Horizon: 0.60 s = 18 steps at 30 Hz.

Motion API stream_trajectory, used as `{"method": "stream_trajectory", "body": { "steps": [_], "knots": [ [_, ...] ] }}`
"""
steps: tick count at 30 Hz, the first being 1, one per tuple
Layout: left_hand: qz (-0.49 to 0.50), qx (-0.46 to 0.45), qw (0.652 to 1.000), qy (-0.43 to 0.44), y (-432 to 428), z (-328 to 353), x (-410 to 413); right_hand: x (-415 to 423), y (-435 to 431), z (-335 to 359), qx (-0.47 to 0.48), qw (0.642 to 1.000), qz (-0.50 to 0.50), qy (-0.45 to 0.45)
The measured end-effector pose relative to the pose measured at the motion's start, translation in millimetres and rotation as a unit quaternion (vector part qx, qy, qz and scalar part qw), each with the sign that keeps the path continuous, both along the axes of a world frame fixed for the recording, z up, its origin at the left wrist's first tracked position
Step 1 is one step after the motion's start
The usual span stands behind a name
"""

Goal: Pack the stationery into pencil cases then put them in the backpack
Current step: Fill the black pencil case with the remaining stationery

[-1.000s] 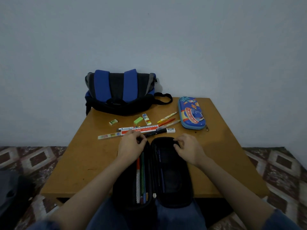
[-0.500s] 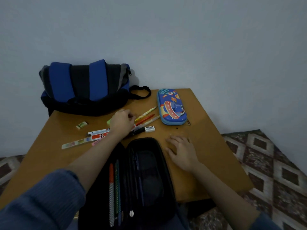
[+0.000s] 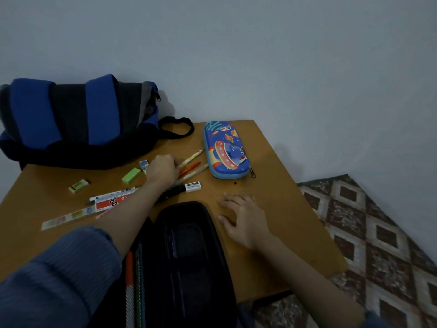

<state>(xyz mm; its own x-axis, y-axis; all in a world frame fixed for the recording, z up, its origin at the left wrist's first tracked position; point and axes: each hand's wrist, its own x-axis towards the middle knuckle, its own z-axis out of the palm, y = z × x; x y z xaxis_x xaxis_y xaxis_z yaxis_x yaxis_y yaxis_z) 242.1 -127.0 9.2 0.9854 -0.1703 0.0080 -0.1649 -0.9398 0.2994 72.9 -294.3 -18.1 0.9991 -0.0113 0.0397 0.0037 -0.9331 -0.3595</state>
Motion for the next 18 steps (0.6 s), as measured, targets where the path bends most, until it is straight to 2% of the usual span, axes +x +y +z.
{"method": "stream_trajectory", "body": {
  "steps": [5, 7, 14, 18],
  "knots": [
    [-0.001, 0.029, 0.999, 0.026, -5.1, 2.5, -1.2, -0.2, 1.5, 0.1, 0.007, 1.000, -0.002, -0.001],
    [0.005, 0.013, 1.000, 0.019, -3.0, 3.8, -3.6, -0.2, 1.2, -0.3, 0.002, 1.000, -0.002, 0.005],
    [0.054, -0.165, 0.985, 0.006, 26.5, 32.6, -31.4, -0.2, 3.7, 2.3, 0.003, 1.000, -0.014, 0.028],
    [0.068, -0.228, 0.971, 0.013, 60.7, 48.6, -64.7, -0.4, 7.3, 12.7, -0.008, 0.998, -0.012, 0.069]
  ]
}}
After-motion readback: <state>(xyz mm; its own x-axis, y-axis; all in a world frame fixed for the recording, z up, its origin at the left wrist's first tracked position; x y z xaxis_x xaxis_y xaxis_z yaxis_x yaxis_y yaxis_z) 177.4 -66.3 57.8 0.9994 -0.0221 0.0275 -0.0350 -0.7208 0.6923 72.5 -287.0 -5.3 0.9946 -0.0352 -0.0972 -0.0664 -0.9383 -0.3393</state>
